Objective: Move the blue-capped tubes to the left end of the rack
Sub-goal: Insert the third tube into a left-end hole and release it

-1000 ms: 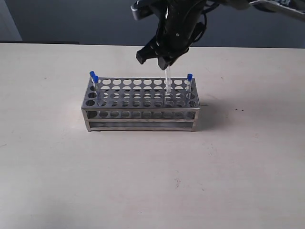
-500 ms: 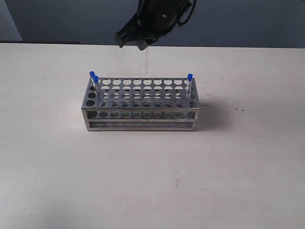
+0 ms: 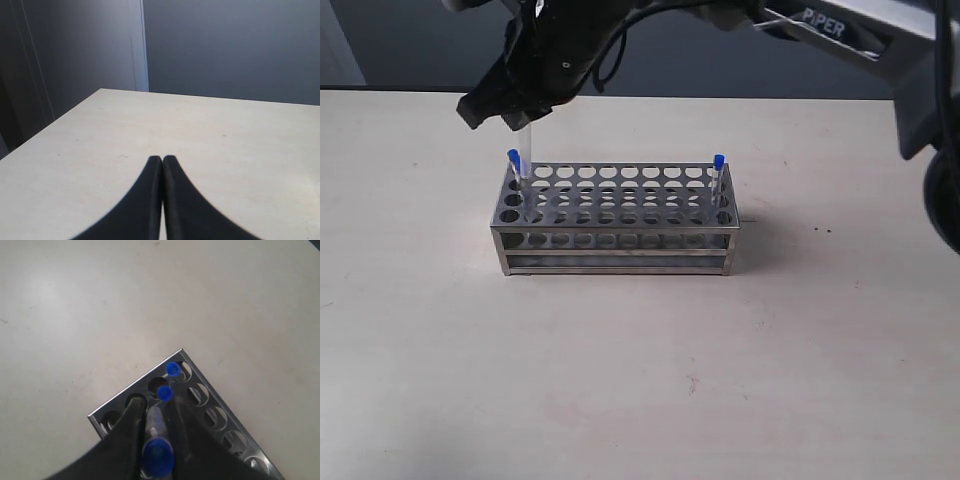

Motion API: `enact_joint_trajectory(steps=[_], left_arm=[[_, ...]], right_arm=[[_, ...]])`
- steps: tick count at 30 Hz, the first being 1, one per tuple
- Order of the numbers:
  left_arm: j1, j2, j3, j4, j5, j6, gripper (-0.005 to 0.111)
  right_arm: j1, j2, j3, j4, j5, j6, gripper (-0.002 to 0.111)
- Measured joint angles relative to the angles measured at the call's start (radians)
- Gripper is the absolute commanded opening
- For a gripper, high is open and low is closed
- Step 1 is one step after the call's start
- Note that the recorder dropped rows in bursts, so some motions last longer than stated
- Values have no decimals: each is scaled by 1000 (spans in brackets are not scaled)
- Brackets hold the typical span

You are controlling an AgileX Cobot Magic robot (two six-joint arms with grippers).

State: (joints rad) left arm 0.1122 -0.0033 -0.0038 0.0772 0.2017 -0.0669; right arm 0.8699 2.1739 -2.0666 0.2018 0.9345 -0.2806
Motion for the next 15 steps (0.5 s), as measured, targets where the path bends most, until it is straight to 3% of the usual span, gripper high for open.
enact_joint_trajectory(steps=[15], left_arm=[[0, 0, 0, 0, 0, 0, 0]], right_arm=[[10, 36, -53, 48, 47, -8, -1]])
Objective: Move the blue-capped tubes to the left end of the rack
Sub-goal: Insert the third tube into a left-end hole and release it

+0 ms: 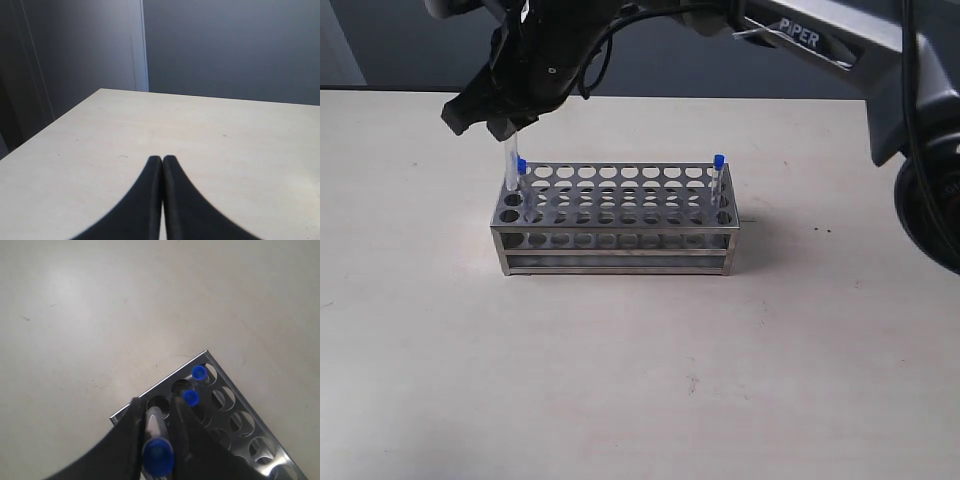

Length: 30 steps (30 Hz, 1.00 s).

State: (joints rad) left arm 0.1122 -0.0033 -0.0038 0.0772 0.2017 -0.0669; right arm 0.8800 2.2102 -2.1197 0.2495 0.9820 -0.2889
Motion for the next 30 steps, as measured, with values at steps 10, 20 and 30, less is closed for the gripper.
enact_joint_trajectory(steps=[10, 20, 30], left_arm=[[0, 0, 0, 0, 0, 0, 0], [0, 0, 0, 0, 0, 0, 0], [0, 0, 0, 0, 0, 0, 0]], right_arm=[[0, 58, -4, -2, 4, -2, -1], [0, 88, -6, 14, -16, -4, -1], [0, 139, -6, 42, -37, -6, 20]])
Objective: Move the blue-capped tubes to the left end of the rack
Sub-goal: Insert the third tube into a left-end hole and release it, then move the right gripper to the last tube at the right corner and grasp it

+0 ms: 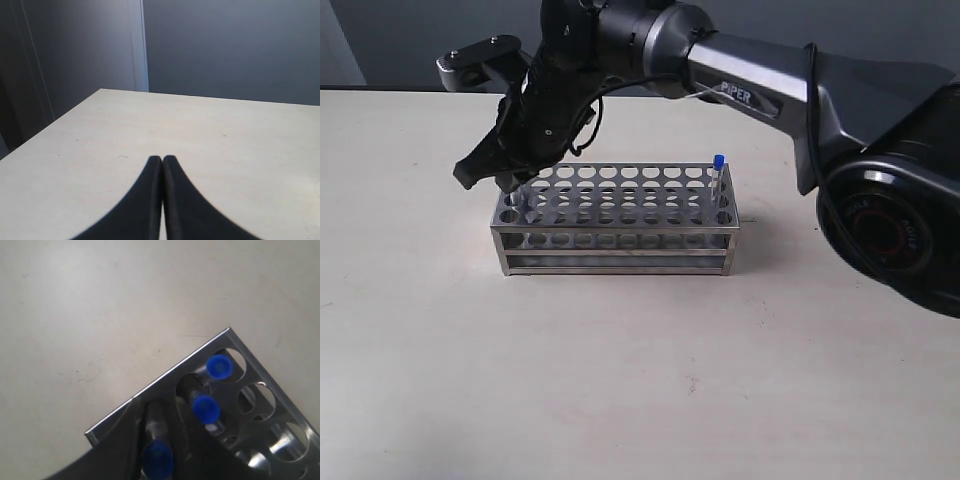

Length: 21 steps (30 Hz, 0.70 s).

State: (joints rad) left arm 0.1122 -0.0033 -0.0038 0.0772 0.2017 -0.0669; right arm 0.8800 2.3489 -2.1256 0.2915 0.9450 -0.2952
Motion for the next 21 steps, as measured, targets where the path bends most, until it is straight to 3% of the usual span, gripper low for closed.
enact_joint_trajectory(steps=[3, 5, 12, 21], left_arm=[[0, 0, 0, 0, 0, 0, 0], [0, 0, 0, 0, 0, 0, 0], [0, 0, 0, 0, 0, 0, 0], [0, 0, 0, 0, 0, 0, 0]], right_arm=[[0, 0, 0, 5, 0, 0, 39], [0, 0, 0, 8, 4, 0, 46], [1, -25, 0, 6, 28, 0, 39], [1, -143, 0, -101, 140, 52, 39]])
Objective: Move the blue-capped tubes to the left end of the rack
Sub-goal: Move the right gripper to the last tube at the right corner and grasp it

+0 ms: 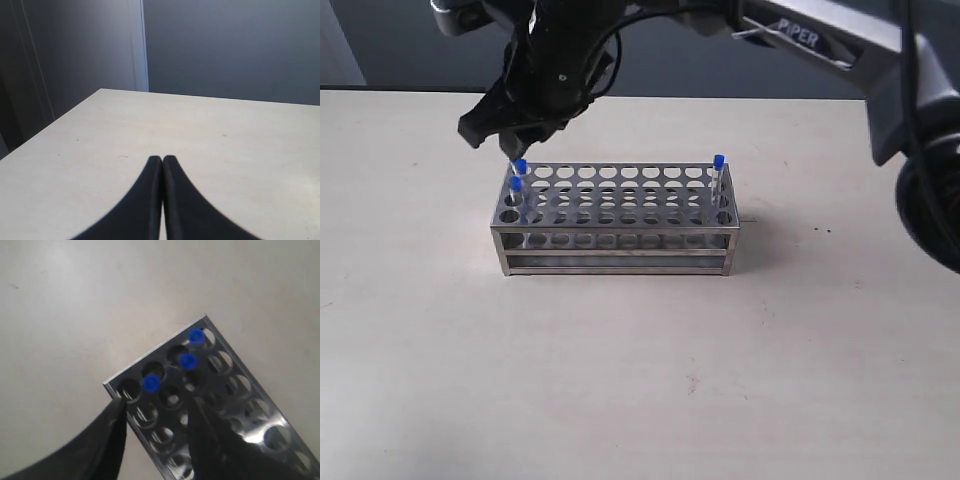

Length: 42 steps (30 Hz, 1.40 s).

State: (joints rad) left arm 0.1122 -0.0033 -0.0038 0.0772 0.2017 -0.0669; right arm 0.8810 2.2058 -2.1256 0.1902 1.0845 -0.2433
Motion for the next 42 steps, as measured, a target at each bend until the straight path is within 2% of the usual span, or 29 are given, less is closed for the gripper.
enact_joint_trajectory(steps=[5, 9, 16, 25, 42], left_arm=[[0, 0, 0, 0, 0, 0, 0], [0, 0, 0, 0, 0, 0, 0], [0, 0, 0, 0, 0, 0, 0], [0, 0, 0, 0, 0, 0, 0], [0, 0, 0, 0, 0, 0, 0]], right_arm=[[-17, -55, 0, -245, 107, 119, 39], [-73, -58, 8, -391, 125, 196, 39], [-169, -59, 125, -372, 130, 224, 39], [-186, -59, 238, -382, 137, 237, 39], [-237, -50, 243, -353, 137, 243, 39]])
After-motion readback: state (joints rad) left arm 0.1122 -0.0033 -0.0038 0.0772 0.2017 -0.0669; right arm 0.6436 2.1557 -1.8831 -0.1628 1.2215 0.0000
